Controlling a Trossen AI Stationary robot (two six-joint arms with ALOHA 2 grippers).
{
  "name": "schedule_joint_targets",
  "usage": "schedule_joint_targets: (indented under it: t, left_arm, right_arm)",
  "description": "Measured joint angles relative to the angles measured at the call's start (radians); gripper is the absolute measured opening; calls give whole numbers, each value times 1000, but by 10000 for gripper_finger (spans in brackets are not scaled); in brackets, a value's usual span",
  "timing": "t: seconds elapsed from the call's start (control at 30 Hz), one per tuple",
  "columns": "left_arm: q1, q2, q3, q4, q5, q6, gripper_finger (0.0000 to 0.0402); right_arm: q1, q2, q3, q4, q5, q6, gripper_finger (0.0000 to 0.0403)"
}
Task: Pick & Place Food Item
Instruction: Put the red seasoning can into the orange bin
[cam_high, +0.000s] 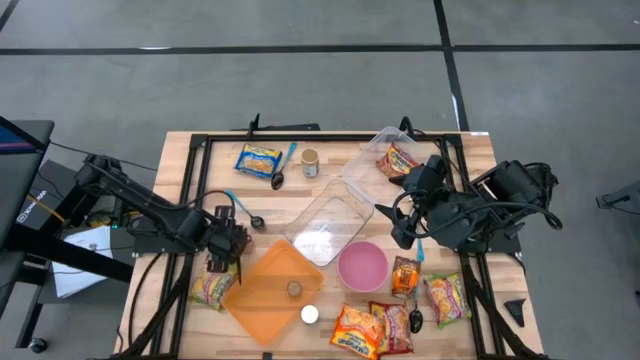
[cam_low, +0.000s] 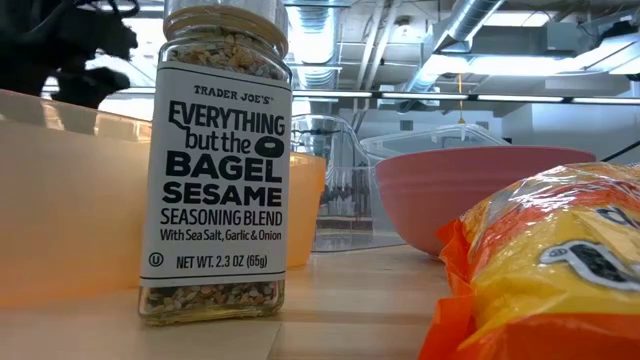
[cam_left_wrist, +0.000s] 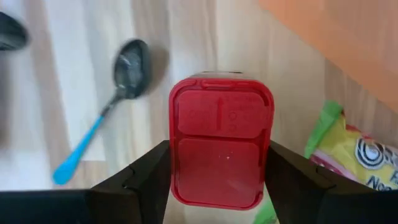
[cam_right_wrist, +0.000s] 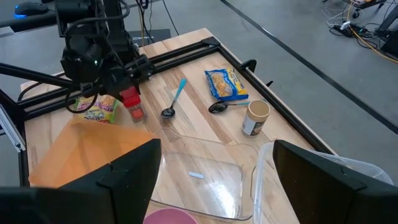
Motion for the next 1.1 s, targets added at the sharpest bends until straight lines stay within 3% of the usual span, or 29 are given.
schedule_joint_targets:
  t: [0.33, 0.57, 0.87, 1.1]
  left_arm:
    - [113, -3, 173, -59, -7, -104, 209]
    - [159, -3, 281, -147, -2, -328, 209]
    - [149, -2, 313, -133, 152, -649, 208]
    - [87, -2, 313, -93, 182, -827, 208]
  right_arm:
    - [0, 0, 0, 0, 0, 3, 306]
    - [0, 0, 0, 0, 0, 3, 306]
    - [0, 0, 0, 0, 0, -4, 306]
    - [0, 0, 0, 0, -1, -37, 306]
